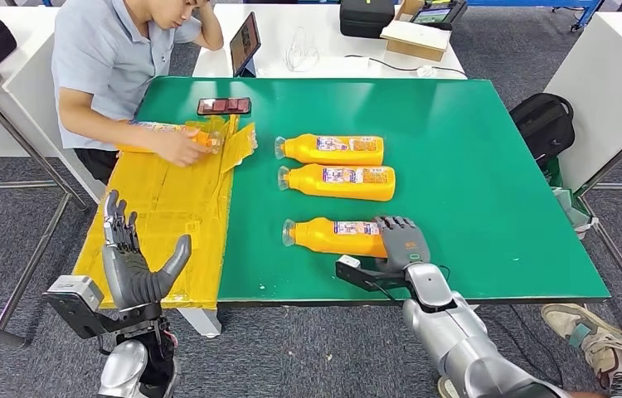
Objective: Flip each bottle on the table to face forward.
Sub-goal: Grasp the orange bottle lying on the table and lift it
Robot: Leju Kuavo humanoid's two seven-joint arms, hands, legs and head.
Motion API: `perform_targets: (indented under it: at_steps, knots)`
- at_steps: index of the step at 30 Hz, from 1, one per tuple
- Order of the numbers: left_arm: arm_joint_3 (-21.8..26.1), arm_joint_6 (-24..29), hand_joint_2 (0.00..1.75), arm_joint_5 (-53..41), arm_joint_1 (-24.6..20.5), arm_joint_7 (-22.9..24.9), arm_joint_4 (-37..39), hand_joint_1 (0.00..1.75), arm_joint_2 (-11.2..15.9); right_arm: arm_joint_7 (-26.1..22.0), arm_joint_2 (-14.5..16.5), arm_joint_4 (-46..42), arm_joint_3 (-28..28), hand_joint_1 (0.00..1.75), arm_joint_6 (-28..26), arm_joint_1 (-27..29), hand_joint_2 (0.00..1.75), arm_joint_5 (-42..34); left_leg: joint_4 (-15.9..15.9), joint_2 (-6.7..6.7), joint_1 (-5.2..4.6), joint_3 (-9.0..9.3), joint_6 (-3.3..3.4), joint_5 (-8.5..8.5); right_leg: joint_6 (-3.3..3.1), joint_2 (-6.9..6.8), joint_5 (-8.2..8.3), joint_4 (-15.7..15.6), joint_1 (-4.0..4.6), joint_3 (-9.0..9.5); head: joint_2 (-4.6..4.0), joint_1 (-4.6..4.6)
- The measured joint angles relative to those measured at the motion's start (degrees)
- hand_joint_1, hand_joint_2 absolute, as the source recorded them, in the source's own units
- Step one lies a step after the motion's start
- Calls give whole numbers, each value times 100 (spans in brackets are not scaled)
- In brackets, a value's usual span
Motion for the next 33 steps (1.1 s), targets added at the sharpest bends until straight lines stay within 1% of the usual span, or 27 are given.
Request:
perform_targets:
  at_steps: [3, 8, 11, 12, 13, 15, 17, 19, 20, 23, 26, 29, 31, 33]
  knots:
    - [10, -10, 175, -4, 1, 10, 16, 0, 14, 87, -49, 37, 194, 175, 145, -81, 175, 41, 0, 0, 0, 1, 0, 2, 5, 0, 5, 1, 0, 22, 0, -1]
    - [33, -15, 175, -10, 1, 13, 22, 0, 22, 119, -94, 49, 351, 175, 179, -121, 175, 39, 0, 0, 0, 7, 0, 2, 5, 2, 5, 1, 0, 65, 0, -2]
    - [49, -27, 175, -22, 2, 13, 22, 0, 22, 27, -121, 50, 426, 174, 169, -126, 175, -134, 0, 0, 0, 8, 0, 1, 4, 2, 3, 0, 0, 64, 0, -1]
    - [54, -45, 175, -18, 2, 14, 24, 0, 22, -160, -133, 43, 437, 174, 157, -120, 175, -352, 0, 0, 0, 10, 0, 0, 4, 2, 3, 0, 0, 63, 0, 0]
    - [57, -81, 175, 12, 3, 22, 32, 0, 22, -478, -142, 18, 420, 174, 143, -97, 175, -704, 0, 0, 1, 12, 0, -1, 4, 2, 3, -1, 0, 63, 0, 0]
    - [52, -238, 175, 236, 2, 160, 86, 0, 13, -1342, -133, -120, 306, 175, 31, 41, 175, -1681, 0, -1, 1, 16, -1, -4, 4, 5, 3, -1, 1, 67, 0, 0]
    - [17, -427, 175, 651, 1, 588, 258, 0, -38, -2054, -67, -420, 150, 175, -323, 347, 175, -2557, 0, -5, 1, 11, 0, -4, 6, 5, 1, -1, 1, 71, 0, -1]
    - [-110, -491, 175, 961, 13, 956, 624, 0, -133, -2483, 56, -880, 37, 173, -851, 782, 175, -3206, 0, -13, 0, -9, 3, -1, 8, -1, 1, 1, 0, 64, 0, -2]
    - [-223, -485, 175, 1078, 31, 991, 856, 0, -186, -2648, 135, -1155, 5, 171, -1114, 1012, 175, -3519, 0, -15, 0, -24, 4, 1, 9, -3, 1, 2, 0, 55, 0, -2]
    - [-653, -442, 175, 1431, 100, 774, 1425, 0, -298, -2983, 376, -1968, -18, 171, -1764, 1543, 175, -4247, 1, -13, 0, -66, 4, 3, 9, -4, 5, 6, 0, 11, 0, -3]
    - [-1034, -383, 175, 1613, 105, 567, 1679, 0, -276, -3240, 562, -2601, -42, 168, -2162, 1818, 175, -4415, 2, -11, 0, -86, 5, 5, 9, -4, 5, 6, 0, -10, 0, -2]
    - [-1306, -516, 175, 1712, 95, 481, 1761, 0, -201, -3465, 763, -3013, -151, 159, -2256, 1981, 175, -4319, 2, -10, 0, -92, 4, 3, 9, -4, 3, 6, 0, -17, 0, -3]
    - [-1469, -705, 175, 1663, 96, 483, 1778, 0, -142, -3488, 858, -3108, -202, 159, -2250, 2021, 175, -4340, 1, -13, 0, -96, 4, 3, 9, -5, 1, 5, -1, -20, 0, -2]
    - [-1658, -917, 175, 1517, 107, 474, 1782, 0, -67, -3464, 902, -3065, -214, 164, -2240, 2011, 175, -4479, 1, -15, 0, -99, 4, 3, 8, -5, 0, 5, -1, -20, 0, -2]
